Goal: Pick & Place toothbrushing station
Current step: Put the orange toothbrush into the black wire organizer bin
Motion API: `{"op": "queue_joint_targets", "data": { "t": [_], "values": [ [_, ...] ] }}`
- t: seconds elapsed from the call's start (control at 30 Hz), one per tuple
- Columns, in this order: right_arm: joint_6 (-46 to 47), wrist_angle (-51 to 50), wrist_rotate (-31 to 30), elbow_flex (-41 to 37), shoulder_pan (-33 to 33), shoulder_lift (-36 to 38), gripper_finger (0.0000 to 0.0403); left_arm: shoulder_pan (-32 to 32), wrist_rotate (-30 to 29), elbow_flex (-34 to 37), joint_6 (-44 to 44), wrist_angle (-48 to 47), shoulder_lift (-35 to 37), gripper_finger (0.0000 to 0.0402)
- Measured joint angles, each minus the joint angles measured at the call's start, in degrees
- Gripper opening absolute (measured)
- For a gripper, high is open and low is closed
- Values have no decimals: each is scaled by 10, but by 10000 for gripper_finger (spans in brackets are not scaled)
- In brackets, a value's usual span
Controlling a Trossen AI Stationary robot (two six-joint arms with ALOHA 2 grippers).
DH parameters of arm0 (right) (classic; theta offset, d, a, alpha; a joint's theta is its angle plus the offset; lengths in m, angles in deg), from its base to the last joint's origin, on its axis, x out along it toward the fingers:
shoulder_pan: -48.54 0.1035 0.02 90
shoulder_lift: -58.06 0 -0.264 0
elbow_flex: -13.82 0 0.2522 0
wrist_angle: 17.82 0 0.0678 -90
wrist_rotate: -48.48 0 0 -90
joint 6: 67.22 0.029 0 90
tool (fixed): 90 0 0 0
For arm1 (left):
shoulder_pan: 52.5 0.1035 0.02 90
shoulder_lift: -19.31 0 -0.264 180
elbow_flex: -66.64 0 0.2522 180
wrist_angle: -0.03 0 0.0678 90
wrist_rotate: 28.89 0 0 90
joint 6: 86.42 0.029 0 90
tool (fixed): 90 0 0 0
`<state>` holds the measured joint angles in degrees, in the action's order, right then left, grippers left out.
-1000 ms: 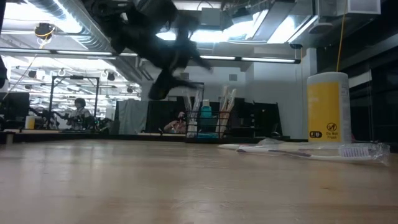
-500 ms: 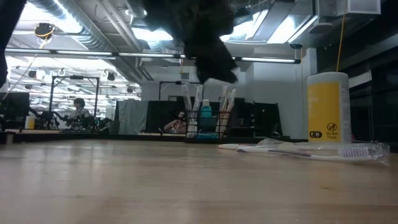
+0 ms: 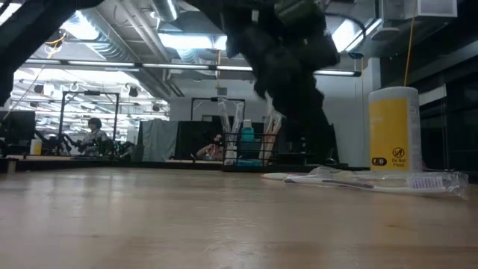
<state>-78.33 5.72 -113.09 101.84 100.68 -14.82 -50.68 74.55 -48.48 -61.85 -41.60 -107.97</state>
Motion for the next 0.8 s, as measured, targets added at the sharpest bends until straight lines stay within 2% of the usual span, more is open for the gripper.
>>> {"op": "queue_joint_targets", "data": {
  "t": [0.27,0.43,0.8],
  "values": [
    [4,0,0,0,0,0,242,1,-54,-4,57,38,-32,153],
    [16,0,0,0,0,0,242,7,-51,-4,58,84,-32,148],
    [28,0,4,0,0,0,242,6,-44,-3,70,89,-53,145]
  ]
}}
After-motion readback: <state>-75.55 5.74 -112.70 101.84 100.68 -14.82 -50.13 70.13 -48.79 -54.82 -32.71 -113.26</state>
